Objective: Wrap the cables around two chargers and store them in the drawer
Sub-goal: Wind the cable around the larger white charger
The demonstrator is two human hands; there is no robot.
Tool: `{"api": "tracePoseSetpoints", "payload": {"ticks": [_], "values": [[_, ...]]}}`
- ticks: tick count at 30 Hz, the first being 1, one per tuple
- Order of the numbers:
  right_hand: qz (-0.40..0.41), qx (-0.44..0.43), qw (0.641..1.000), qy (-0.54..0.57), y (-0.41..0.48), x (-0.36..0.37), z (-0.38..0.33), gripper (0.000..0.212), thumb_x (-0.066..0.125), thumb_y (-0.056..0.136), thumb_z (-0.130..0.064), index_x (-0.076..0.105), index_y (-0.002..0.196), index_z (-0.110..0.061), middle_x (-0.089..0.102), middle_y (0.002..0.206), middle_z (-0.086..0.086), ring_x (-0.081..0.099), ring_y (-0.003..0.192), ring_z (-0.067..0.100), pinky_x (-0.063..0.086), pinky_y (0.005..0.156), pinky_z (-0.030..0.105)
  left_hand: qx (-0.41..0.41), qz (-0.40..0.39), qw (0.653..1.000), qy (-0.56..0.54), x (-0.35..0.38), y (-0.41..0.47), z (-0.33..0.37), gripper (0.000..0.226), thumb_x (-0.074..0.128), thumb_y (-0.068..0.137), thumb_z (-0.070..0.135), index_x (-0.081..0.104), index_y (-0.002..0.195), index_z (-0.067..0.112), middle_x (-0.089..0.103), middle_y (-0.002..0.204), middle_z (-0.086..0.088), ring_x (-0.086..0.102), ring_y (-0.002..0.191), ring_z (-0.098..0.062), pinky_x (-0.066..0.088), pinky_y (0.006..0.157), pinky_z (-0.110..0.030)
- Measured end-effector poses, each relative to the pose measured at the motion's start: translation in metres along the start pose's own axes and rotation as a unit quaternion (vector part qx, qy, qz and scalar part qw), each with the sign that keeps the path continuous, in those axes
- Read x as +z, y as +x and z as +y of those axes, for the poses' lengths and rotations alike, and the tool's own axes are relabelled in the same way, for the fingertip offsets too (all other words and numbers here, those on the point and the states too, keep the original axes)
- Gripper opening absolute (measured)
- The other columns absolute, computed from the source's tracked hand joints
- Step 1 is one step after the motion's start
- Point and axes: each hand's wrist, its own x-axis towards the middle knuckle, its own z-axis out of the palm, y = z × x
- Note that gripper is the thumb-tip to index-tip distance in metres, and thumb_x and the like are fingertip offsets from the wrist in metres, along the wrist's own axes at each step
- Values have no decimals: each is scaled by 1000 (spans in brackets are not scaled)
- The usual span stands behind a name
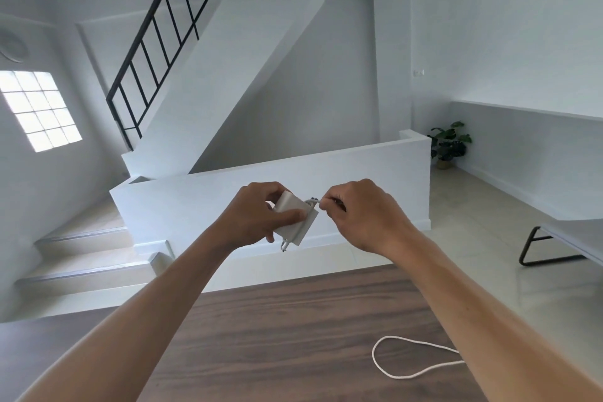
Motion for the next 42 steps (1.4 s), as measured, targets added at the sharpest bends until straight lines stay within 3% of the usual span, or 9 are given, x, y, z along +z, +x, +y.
{"api": "tracePoseSetpoints", "payload": {"ticks": [5, 10, 14, 17, 25, 29, 34, 38, 42], "values": [[16, 26, 999, 29, -13, 16, -7, 29, 41, 97, -29, 68, 93, -20, 69, 86, 0, 61, 81, 26, 51, 75, 36, -29, 47, 998, -19, 0, 5, -13, 24, 78, 80, 29, 67, 92, 11, 70, 90, -4, 58, 43, -12, 48, 45, -25], [52, 37, 989, 130, -30, 46, -18, 29, 40, 97, -26, 67, 94, -18, 64, 71, -5, 58, 66, 17, 50, 65, 35, -92, 69, 978, -172, 8, 10, -11, 31, 78, 81, 23, 67, 99, 0, 71, 98, -16, 70, 74, -25, 59, 55, -35], [86, 75, 965, 235, -39, 66, -19, 27, 43, 99, -25, 69, 93, -21, 47, 46, -15, 46, 48, 3, 31, 52, 17, -138, 37, 950, -278, 13, 10, 4, 32, 76, 83, 20, 68, 100, -6, 69, 96, -16, 70, 76, -23, 62, 64, -40], [91, 86, 951, 282, -47, 75, -19, 25, 44, 98, -19, 69, 94, -20, 51, 49, -31, 50, 50, -3, 34, 53, 11, -150, 28, 938, -312, 12, 9, 9, 33, 74, 85, 19, 66, 100, -10, 67, 91, -13, 68, 71, -20, 62, 64, -37], [109, 101, 918, 366, -57, 96, -12, 25, 45, 100, -22, 68, 91, -19, 41, 41, -12, 33, 39, 9, 26, 46, 12, -137, -34, 913, -382, 10, -2, 20, 38, 68, 88, 15, 62, 113, -13, 68, 101, -19, 72, 77, -28, 61, 65, -35], [118, 81, 919, 367, -51, 93, -3, 25, 46, 100, -28, 68, 89, -23, 34, 42, -9, 28, 40, 9, 23, 45, 17, -112, -71, 919, -372, 10, -9, 24, 45, 69, 83, 23, 63, 115, -8, 69, 104, -19, 70, 87, -29, 61, 77, -41], [69, 29, 950, 304, -36, 78, 15, 26, 51, 98, -23, 67, 80, -31, 54, 56, -3, 40, 51, 18, 32, 53, 25, -77, -93, 933, -340, 0, -17, 25, 40, 69, 79, 24, 67, 108, -3, 71, 99, -12, 70, 85, -24, 61, 74, -37], [32, 15, 971, 236, -21, 54, 31, 45, 52, 98, -22, 54, 59, -44, 53, 52, -24, 45, 50, 1, 30, 50, 14, -45, -137, 942, -305, -7, -24, 24, 43, 67, 78, 24, 66, 113, 1, 73, 99, -7, 70, 86, -18, 58, 71, -28], [-16, 9, 988, 156, -3, 37, 37, 26, 52, 96, -27, 68, 76, -34, 59, 58, -12, 46, 53, 6, 38, 56, 26, -7, -172, 964, -203, -11, -27, 26, 30, 71, 82, 23, 69, 108, 9, 75, 96, -2, 68, 83, -11, 53, 69, -19]]}}
